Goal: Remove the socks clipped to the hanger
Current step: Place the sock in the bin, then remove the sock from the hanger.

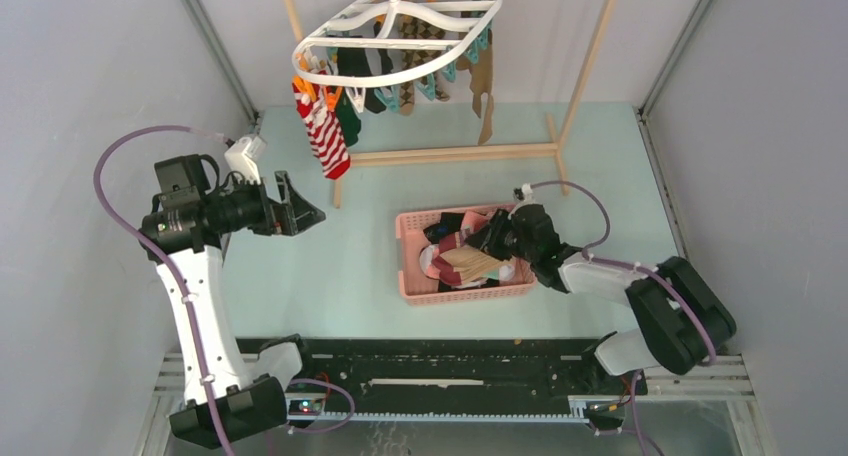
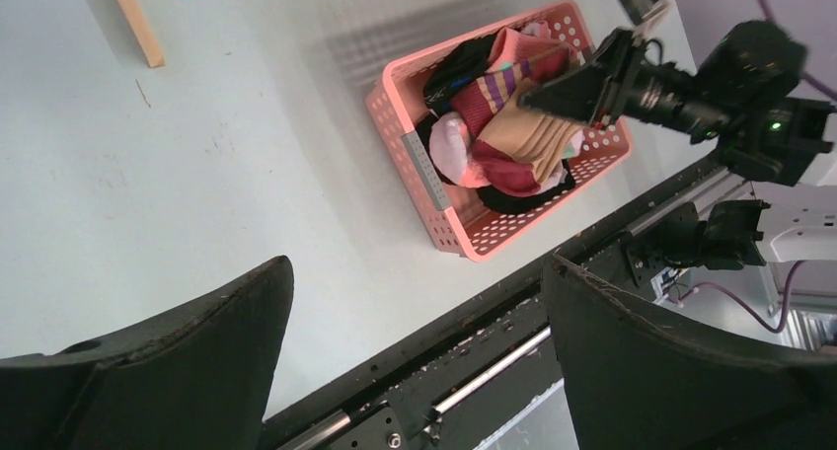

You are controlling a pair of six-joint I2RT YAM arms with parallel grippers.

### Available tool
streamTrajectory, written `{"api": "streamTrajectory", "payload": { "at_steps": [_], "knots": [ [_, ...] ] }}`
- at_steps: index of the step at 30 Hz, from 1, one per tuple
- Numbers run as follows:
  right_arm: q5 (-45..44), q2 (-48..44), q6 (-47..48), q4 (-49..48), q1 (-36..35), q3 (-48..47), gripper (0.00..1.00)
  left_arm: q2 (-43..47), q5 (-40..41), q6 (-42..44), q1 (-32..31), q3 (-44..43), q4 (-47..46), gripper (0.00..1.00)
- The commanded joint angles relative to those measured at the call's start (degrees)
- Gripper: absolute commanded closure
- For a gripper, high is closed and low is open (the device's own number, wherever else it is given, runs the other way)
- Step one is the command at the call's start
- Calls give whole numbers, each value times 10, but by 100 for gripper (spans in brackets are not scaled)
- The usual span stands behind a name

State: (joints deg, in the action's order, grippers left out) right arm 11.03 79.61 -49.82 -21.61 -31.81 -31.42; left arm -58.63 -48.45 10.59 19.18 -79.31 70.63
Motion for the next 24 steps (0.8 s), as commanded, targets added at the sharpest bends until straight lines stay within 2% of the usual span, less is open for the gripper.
{"api": "streamTrajectory", "payload": {
  "at_steps": [1,3,6,9,13,16,21,24],
  "knots": [
    [-57,33,-3,-9,9,27,67,-5,-19,8,18,-33,-10,0],
    [-84,18,-4,-11,3,30,64,-9,-22,8,27,-34,-12,0],
    [-162,-41,17,8,-46,19,52,-13,-16,-7,38,-26,-34,0],
    [-230,-93,52,50,-99,-19,40,-13,4,-42,44,-14,-80,0],
    [-309,-121,102,76,-160,-80,30,-22,20,-94,45,-10,-142,0],
    [-331,-80,154,74,-191,-154,22,-37,20,-115,44,-18,-147,0],
    [-320,71,250,52,-227,-331,13,-27,26,-115,57,-3,-142,0],
    [-298,176,297,36,-240,-453,2,-24,29,-107,82,-4,-122,0]
  ]
}}
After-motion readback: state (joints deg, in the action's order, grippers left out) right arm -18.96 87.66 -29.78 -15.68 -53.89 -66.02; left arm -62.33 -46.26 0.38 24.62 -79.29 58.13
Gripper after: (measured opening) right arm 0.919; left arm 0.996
